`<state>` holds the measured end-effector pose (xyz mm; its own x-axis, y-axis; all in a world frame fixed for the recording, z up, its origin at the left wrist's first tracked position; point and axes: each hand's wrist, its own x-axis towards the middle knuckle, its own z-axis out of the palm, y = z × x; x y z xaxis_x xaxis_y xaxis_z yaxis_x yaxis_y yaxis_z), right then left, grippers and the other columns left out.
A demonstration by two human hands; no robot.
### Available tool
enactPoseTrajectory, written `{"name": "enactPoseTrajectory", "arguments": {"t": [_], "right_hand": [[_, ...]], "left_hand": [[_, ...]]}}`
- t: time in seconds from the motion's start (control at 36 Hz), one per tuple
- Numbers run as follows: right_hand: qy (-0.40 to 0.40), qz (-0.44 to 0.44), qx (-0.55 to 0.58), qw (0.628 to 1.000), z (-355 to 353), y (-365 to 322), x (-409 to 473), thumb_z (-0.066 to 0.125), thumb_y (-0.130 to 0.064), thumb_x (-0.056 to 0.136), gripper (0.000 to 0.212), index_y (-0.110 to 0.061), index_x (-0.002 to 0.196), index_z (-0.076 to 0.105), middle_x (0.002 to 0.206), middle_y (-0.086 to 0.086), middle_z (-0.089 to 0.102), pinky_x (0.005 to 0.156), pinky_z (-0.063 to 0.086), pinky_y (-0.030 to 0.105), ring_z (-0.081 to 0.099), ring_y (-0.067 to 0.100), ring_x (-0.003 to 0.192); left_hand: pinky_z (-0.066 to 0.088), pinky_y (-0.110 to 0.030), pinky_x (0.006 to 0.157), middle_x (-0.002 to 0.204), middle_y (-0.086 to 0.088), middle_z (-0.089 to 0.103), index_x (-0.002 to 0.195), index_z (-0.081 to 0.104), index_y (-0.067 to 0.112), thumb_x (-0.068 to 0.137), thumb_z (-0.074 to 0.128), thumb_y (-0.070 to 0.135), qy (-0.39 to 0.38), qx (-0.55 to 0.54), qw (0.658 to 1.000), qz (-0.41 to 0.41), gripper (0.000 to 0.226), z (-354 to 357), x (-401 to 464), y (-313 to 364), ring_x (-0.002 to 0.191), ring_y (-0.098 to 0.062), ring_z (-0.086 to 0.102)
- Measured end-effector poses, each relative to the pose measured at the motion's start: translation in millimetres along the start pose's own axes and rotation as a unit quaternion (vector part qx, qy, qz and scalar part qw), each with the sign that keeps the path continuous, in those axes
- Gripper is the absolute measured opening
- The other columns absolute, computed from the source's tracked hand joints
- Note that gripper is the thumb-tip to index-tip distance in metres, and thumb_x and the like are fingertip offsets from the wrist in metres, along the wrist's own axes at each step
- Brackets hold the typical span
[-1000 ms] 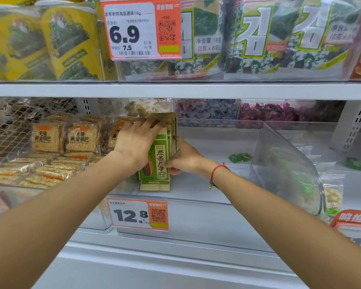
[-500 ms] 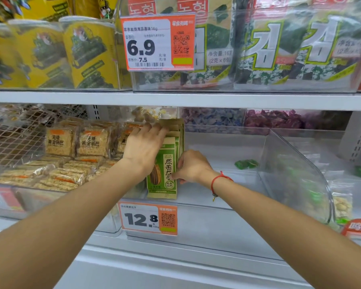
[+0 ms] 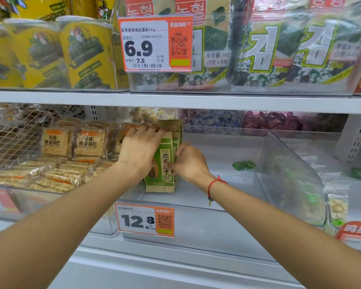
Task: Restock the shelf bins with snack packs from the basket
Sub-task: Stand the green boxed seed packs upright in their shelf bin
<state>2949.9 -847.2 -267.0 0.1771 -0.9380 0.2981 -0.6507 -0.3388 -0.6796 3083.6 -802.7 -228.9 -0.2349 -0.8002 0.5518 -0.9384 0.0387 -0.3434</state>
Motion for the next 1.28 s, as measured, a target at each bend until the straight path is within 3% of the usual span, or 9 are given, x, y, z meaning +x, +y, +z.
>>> {"name": "enactPoseTrajectory", "arguments": {"t": [0.08, 0.17, 0.28, 0.42, 0.5, 0.67, 0.89, 1.06, 1.28], "right_hand": [[-0.007, 0.021, -0.004, 1.0, -1.4, 2.4, 1.4, 0.081, -0.032, 0.072, 0.049, -0.017, 0.104, 0.047, 0.092, 0.006, 0.071, 0.079, 0.055, 0.037, 0.068, 0.024, 0.088], [-0.039, 0.002, 0.008, 0.999, -1.4, 0.9, 2.6, 0.08, -0.027, 0.075, 0.038, -0.017, 0.102, 0.056, 0.091, 0.004, 0.072, 0.082, 0.056, 0.038, 0.07, 0.02, 0.084], [-0.107, -0.012, 0.048, 0.993, -3.7, 3.4, 4.2, 0.077, -0.013, 0.078, 0.038, -0.02, 0.103, 0.049, 0.084, 0.007, 0.074, 0.085, 0.056, 0.041, 0.072, 0.019, 0.078], [-0.163, 0.026, 0.094, 0.982, -16.3, 9.0, 0.3, 0.074, -0.008, 0.081, 0.037, -0.014, 0.108, 0.05, 0.094, 0.011, 0.067, 0.061, 0.057, 0.022, 0.066, 0.015, 0.066], [-0.152, 0.036, 0.087, 0.984, -20.2, 7.2, 0.7, 0.075, -0.013, 0.08, 0.034, -0.015, 0.106, 0.054, 0.103, 0.014, 0.067, 0.061, 0.058, 0.022, 0.067, 0.015, 0.064], [-0.122, 0.022, 0.043, 0.991, -25.8, 6.5, -1.6, 0.078, -0.023, 0.078, 0.037, -0.017, 0.108, 0.058, 0.079, 0.001, 0.065, 0.056, 0.052, 0.017, 0.064, 0.007, 0.054], [-0.094, 0.005, -0.029, 0.995, -30.1, 10.7, -8.7, 0.079, -0.036, 0.073, 0.04, -0.026, 0.102, 0.054, 0.105, 0.008, 0.068, 0.086, 0.054, 0.04, 0.066, 0.026, 0.094], [-0.083, -0.034, -0.077, 0.993, -49.8, 3.7, -26.1, 0.071, -0.035, 0.081, 0.035, -0.022, 0.111, 0.06, 0.1, 0.002, 0.067, 0.085, 0.051, 0.034, 0.064, 0.022, 0.094], [-0.075, -0.159, -0.203, 0.963, -107.2, -15.1, -114.0, 0.06, -0.027, 0.09, 0.015, -0.026, 0.103, 0.066, 0.097, -0.009, 0.063, 0.073, 0.047, 0.03, 0.061, 0.016, 0.095]], "left_hand": [[0.045, -0.039, 0.085, 0.118, -0.006, 0.06, 0.127, 0.053, 0.015, 0.046, 0.092, 0.028, 0.0, 0.03, 1.0, -0.002, 0.091, 0.1, -2.4, 3.5, 0.107, -0.029, 0.056], [0.04, -0.035, 0.092, 0.128, -0.003, 0.051, 0.137, 0.04, 0.018, 0.062, 0.085, 0.034, -0.016, 0.048, 0.999, -0.001, 0.089, -1.3, -2.7, 5.3, 0.118, -0.025, 0.049], [0.038, -0.035, 0.093, 0.13, -0.002, 0.047, 0.132, 0.035, 0.016, 0.07, 0.078, 0.041, -0.039, 0.053, 0.998, -0.004, 0.079, -1.5, -3.1, 2.3, 0.119, -0.024, 0.044], [0.036, -0.034, 0.094, 0.129, -0.002, 0.048, 0.131, 0.036, 0.016, 0.072, 0.077, 0.033, -0.059, 0.04, 0.997, -0.015, 0.074, -2.5, -1.3, 5.6, 0.12, -0.024, 0.044], [0.035, -0.034, 0.097, 0.133, -0.002, 0.046, 0.135, 0.034, 0.016, 0.07, 0.077, 0.032, -0.059, 0.032, 0.998, -0.02, 0.08, -5.3, 0.3, 5.3, 0.123, -0.023, 0.042], [0.039, -0.036, 0.095, 0.132, -0.003, 0.049, 0.136, 0.038, 0.015, 0.068, 0.077, 0.03, -0.036, 0.024, 0.999, -0.024, 0.08, -9.8, -1.5, 1.4, 0.122, -0.025, 0.046], [0.038, -0.036, 0.097, 0.135, -0.002, 0.045, 0.136, 0.036, 0.017, 0.072, 0.075, 0.028, -0.037, 0.018, 0.999, -0.022, 0.077, -19.2, -5.9, 4.2, 0.125, -0.025, 0.041], [0.04, -0.035, 0.094, 0.137, -0.001, 0.046, 0.135, 0.039, 0.019, 0.078, 0.07, 0.027, -0.02, -0.03, 0.998, -0.047, 0.066, -39.8, -20.1, 16.6, 0.124, -0.023, 0.043], [0.041, -0.03, 0.068, 0.111, 0.008, 0.065, 0.113, 0.057, 0.032, 0.09, 0.052, 0.039, -0.052, -0.165, 0.983, -0.057, 0.024, -93.9, -71.3, 53.5, 0.102, -0.021, 0.061]]}}
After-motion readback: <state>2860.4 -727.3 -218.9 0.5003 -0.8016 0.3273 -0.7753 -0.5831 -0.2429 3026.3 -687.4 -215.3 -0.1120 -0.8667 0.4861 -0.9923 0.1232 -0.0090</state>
